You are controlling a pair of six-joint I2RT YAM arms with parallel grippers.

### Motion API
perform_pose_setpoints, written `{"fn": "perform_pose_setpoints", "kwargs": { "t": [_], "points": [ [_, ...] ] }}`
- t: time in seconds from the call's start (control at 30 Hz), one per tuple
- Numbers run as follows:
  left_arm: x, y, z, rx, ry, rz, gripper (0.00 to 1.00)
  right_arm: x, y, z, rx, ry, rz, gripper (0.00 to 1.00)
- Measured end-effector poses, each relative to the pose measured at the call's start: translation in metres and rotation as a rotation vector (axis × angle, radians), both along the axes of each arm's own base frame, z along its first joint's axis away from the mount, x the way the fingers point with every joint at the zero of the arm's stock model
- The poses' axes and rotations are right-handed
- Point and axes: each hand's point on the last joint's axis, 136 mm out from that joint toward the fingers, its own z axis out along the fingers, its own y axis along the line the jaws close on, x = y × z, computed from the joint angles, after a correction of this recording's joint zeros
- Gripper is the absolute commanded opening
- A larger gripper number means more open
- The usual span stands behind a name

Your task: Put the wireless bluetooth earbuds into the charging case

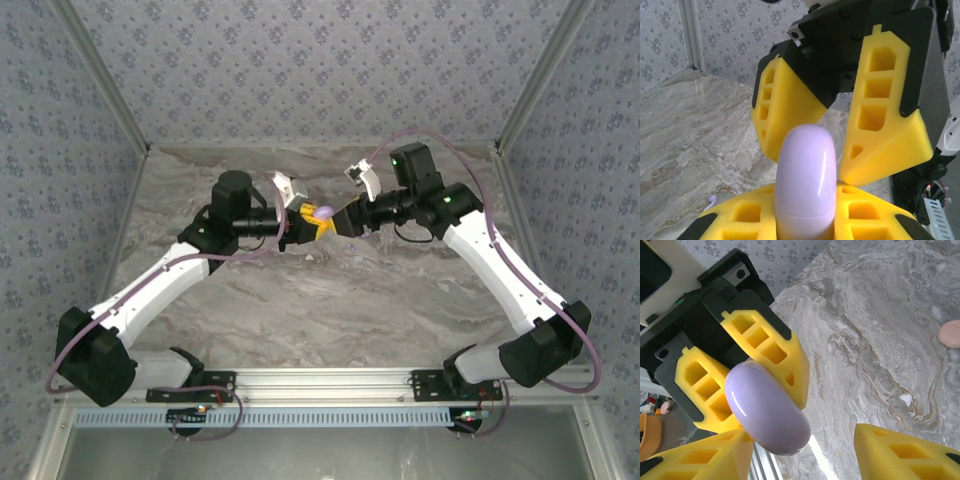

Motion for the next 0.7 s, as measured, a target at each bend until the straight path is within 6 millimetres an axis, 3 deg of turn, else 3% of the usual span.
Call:
{"fn": "perform_pose_setpoints", "kwargs": {
  "t": [0.7],
  "points": [
    [-0.005, -0.004, -0.011, 0.059, -0.101, -0.021, 0.07, 0.004, -0.011, -0.004, -0.065, -0.017, -0.069, 0.59]
  ]
}}
